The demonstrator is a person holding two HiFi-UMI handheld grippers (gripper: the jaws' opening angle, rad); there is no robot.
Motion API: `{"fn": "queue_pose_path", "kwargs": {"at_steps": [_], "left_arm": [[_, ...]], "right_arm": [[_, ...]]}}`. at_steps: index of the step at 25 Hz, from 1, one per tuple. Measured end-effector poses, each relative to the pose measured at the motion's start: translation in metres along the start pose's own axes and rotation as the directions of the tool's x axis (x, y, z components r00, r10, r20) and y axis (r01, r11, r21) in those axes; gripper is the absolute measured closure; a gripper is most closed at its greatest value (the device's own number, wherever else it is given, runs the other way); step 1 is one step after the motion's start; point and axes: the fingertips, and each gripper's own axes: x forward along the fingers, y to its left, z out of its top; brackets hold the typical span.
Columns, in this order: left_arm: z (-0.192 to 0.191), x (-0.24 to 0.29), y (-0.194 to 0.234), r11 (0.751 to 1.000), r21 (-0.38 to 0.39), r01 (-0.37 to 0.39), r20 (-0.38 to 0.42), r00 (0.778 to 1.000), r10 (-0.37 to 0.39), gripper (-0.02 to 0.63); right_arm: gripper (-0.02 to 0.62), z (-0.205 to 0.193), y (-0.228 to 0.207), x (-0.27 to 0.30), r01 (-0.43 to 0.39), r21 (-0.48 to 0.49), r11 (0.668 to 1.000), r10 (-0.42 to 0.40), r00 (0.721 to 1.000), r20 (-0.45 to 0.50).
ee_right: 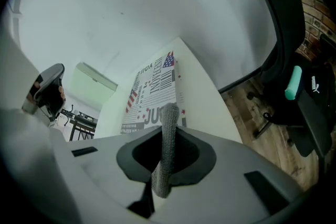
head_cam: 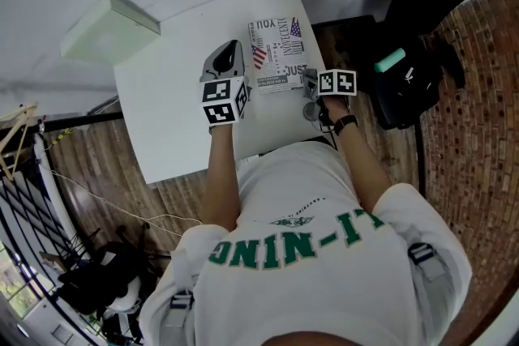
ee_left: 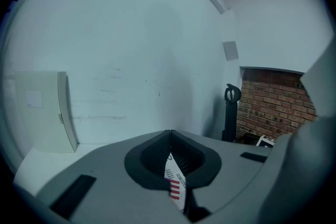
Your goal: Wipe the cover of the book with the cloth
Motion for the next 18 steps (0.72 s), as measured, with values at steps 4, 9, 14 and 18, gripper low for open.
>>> {"fn": "queue_pose_path", "kwargs": {"at_steps": [4, 9, 14, 18], "left_arm": [[0.000, -0.006, 0.006, 1.000, -0.005, -0.016, 0.004, 1.000, 0.017, 0.592], [-0.002, -0.016, 0.013, 0.999, -0.014, -0.041, 0.008, 0.999, 0.041, 0.592], [-0.004, -0.025, 0.021, 0.998, -0.018, -0.062, 0.004, 0.998, 0.062, 0.592], [-0.006, -0.025, 0.022, 0.998, -0.011, -0.057, -0.002, 0.998, 0.057, 0.592]], "right_arm": [[0.563, -0.003, 0.033, 0.008, -0.054, -0.040, 0.998, 0.054, 0.998, -0.013], [0.563, -0.026, 0.117, 0.037, -0.226, -0.184, 0.957, 0.209, 0.972, -0.108], [0.563, -0.053, 0.155, 0.066, -0.286, -0.322, 0.902, 0.235, 0.953, -0.189], [0.563, -0.060, 0.153, 0.072, -0.285, -0.341, 0.896, 0.233, 0.955, -0.186]]}}
